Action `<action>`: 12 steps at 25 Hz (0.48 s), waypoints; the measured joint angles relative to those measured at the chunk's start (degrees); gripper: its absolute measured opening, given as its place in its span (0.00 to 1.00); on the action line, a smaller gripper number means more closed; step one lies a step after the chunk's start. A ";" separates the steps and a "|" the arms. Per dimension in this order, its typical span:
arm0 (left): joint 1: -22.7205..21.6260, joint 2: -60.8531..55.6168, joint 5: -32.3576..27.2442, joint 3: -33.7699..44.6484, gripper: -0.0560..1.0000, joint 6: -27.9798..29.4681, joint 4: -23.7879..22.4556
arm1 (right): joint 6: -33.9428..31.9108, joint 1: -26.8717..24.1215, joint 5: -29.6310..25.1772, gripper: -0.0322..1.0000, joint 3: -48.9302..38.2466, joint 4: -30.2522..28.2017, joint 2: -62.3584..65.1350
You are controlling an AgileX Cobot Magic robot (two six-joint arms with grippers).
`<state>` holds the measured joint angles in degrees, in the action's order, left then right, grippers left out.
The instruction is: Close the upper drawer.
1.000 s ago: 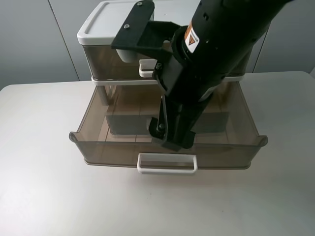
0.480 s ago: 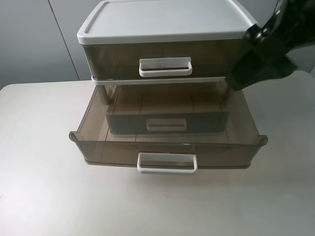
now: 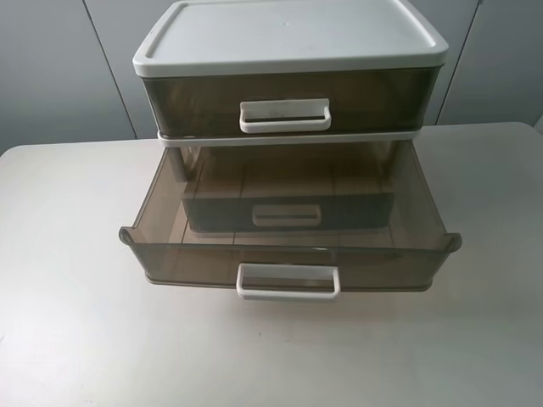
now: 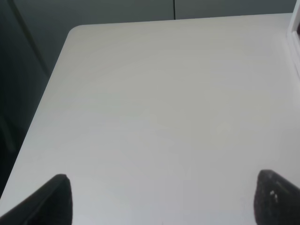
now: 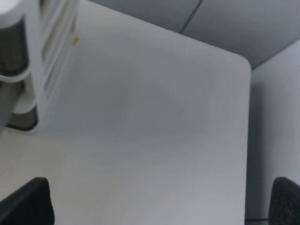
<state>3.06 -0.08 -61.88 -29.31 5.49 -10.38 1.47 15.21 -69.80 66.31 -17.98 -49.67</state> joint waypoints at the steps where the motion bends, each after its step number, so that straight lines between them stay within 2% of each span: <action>1: 0.00 0.00 0.00 0.00 0.76 0.00 0.00 | -1.01 -0.41 0.00 0.71 -1.16 -0.20 1.35; 7: 0.00 0.00 0.00 0.00 0.76 0.00 0.00 | -3.56 -10.28 0.20 0.71 -13.60 5.88 17.09; 10: 0.00 0.00 0.00 0.00 0.76 0.00 0.00 | -3.70 -14.82 3.84 0.71 -21.33 9.13 26.44; 12: 0.00 0.00 0.00 0.00 0.76 0.00 0.00 | -4.83 -16.80 4.38 0.71 -25.45 10.47 32.51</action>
<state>3.06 -0.08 -61.88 -29.31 5.49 -10.38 -3.36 -1.59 -65.42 40.87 -7.51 -17.16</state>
